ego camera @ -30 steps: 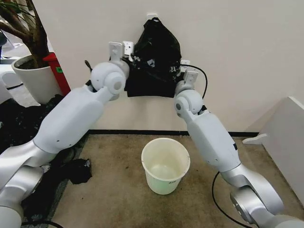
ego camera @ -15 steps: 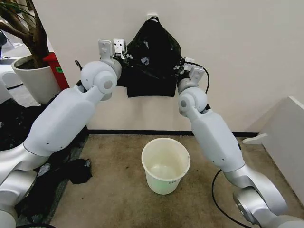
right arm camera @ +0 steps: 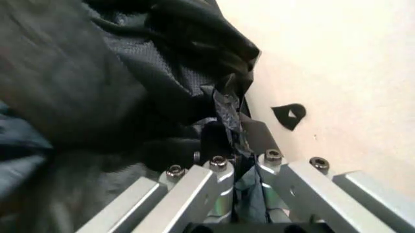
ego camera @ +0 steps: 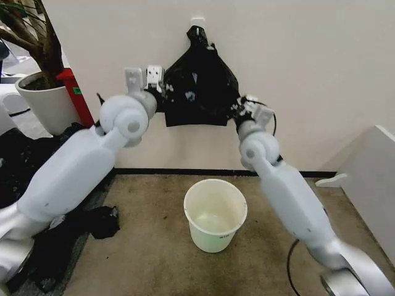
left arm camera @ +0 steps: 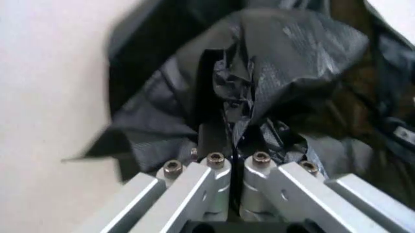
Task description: Place the garbage bag over the trash bin.
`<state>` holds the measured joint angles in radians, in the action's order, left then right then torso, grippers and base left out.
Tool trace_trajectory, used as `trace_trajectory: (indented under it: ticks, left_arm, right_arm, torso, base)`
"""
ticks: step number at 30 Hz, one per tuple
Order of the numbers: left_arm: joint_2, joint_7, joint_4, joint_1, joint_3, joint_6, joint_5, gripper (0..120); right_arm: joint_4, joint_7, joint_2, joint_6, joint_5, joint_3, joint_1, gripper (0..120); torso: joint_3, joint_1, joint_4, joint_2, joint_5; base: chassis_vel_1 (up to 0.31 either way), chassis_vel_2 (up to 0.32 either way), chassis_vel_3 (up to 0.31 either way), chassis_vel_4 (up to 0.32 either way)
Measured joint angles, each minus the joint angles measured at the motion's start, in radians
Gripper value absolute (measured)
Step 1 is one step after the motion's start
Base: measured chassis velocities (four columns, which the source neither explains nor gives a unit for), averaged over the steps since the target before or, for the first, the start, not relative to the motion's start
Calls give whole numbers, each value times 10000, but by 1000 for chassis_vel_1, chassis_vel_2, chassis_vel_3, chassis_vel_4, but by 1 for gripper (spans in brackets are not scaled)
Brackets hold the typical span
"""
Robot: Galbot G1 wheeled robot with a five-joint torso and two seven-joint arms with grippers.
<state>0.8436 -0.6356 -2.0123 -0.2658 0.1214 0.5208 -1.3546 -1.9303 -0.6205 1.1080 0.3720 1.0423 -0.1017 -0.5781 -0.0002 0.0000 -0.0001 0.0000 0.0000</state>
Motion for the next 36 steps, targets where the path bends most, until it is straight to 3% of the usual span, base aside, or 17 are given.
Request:
trace_trajectory:
  ticks: [9, 15, 20, 22, 26, 27, 28, 31, 36]
  left_arm:
    - [-865, 529, -2056, -1834, -244, -1556, -2085, 0]
    - [-1339, 1136, -2942, -3070, -424, -2318, -2654, 0]
    - [-1996, 1292, -3598, -4308, -915, -2461, -2876, 0]
    - [-2322, 1420, -3700, -5013, -1162, -2468, -2581, 0]
    - [-2363, 1442, -3700, -5106, -1184, -2468, -2517, 0]
    - [-2903, 2141, -3331, -6506, -1452, -2577, -1057, 0]
    - [-2964, 2320, -3115, -6865, -1482, -2647, -688, 0]
    - [-2667, 2588, -2293, -7446, -1312, -2815, -52, 0]
    - [-2102, 2602, -1836, -6860, -871, -2834, -41, 0]
  right_arm:
    - [-3043, 56, -2579, 854, 2894, -1820, -2097, 0]
    - [-4368, -229, -3161, 902, 3311, -2376, -3483, 0]
    - [-5069, -713, -3274, 919, 3836, -2570, -4321, 0]
    - [-5141, -762, -3151, 930, 3826, -2552, -4568, 0]
    - [-5141, -764, -3126, 934, 3817, -2541, -4594, 0]
    - [-4818, -738, -2707, 1017, 3353, -2244, -4925, 0]
    - [-4662, -692, -2610, 1045, 3175, -2166, -5002, 0]
    - [-4068, -698, -2306, 1068, 2931, -1979, -5176, 0]
    - [-4031, -843, -2176, 1072, 3203, -1848, -5269, 0]
  torso:
    - [-2, 0, -4, 1, 3]
    - [-1, 0, 1, 0, 2]
    - [-1, 0, -2, 1, 2]
    - [-1, -1, 1, 2, 2]
    - [-2, -1, 1, 2, 2]
    - [1, 0, 4, 1, 2]
    - [0, -1, 3, 1, 4]
    - [3, 0, 5, 0, 1]
    - [2, 0, 2, 0, 0]
  base:
    - [0, 0, 0, 0]
    - [0, 0, 0, 0]
    - [0, 0, 0, 0]
    - [0, 0, 0, 0]
    - [0, 0, 0, 0]
    - [0, 0, 0, 0]
    - [0, 0, 0, 0]
    - [0, 0, 0, 0]
    - [0, 0, 0, 0]
